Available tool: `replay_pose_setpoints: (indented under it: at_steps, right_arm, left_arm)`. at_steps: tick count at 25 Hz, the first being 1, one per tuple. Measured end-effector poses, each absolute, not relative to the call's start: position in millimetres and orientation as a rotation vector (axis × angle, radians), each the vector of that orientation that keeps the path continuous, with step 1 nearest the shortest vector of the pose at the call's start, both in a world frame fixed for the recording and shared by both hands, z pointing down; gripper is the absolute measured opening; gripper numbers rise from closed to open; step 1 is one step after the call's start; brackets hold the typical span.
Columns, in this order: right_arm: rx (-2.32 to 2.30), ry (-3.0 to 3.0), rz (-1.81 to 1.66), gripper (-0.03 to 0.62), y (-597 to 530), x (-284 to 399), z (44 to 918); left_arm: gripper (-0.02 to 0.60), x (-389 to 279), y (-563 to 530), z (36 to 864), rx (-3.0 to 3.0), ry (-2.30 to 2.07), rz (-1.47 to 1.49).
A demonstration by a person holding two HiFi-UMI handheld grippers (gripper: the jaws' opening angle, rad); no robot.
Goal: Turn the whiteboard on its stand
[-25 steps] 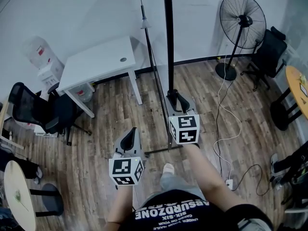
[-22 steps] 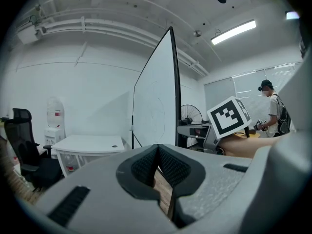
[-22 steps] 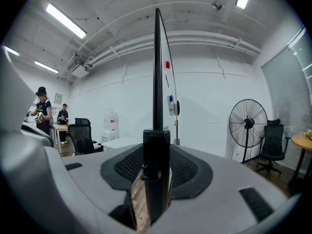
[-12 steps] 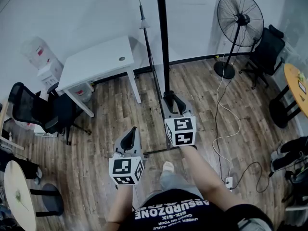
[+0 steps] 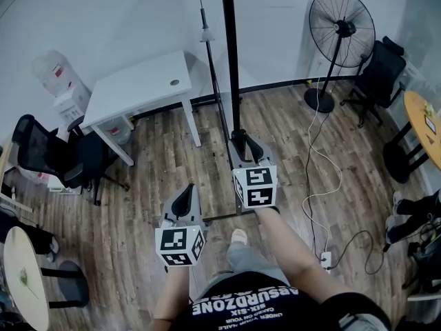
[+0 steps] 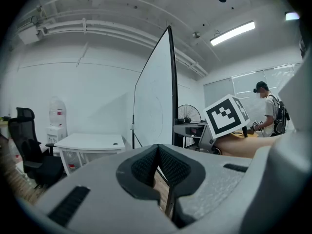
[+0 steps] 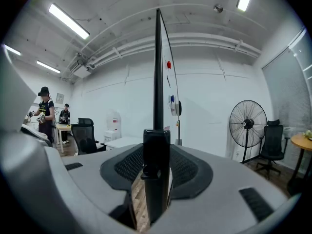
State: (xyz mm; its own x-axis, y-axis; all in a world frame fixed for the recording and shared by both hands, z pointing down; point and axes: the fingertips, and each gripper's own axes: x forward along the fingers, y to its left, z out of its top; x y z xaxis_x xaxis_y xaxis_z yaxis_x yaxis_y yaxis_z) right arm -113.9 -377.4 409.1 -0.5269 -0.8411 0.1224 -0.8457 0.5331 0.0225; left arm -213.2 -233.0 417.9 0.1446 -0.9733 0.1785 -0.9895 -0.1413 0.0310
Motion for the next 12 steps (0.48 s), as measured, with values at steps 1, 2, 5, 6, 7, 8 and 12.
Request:
replay_pose_setpoints:
  at_steps: [1, 2, 5, 6, 7, 8, 12]
  right_arm:
    - [1.462, -2.646, 0.06, 0.163, -375.1, -114.2, 409.0]
    - [1.461, -2.647, 0.06, 0.163, -372.6, -114.3, 409.2]
    - [1.458, -2.647, 0.059, 0.163, -365.2, -113.6, 410.1]
    - [1.457, -2.647, 0.059, 0.163, -363.1, -113.7, 410.2]
    - [1.456, -2.647, 0.06, 0.163, -361.1, -113.8, 410.2]
    - [1.456, -2.646, 0.061, 0.163, -359.3, -113.8, 410.1]
    - [1.459, -2.645, 0.065, 0.163, -352.7, -112.6, 409.3]
  left_arm:
    - [0.005, -213.2, -230.5, 418.7, 2.264, -1.959, 0.174]
    - [0.005, -213.0, -228.1, 419.8, 2.261, -1.959, 0.174]
    - [0.005, -211.7, -220.3, 422.8, 2.253, -1.959, 0.172]
    - [0.005, -211.7, -217.8, 423.2, 2.25, -1.96, 0.171]
    - [0.005, -211.9, -215.3, 423.5, 2.247, -1.961, 0.169]
    - [0.005, -212.0, -212.8, 423.7, 2.244, -1.962, 0.168]
    - [0.005, -212.1, -203.4, 424.2, 2.236, -1.966, 0.165]
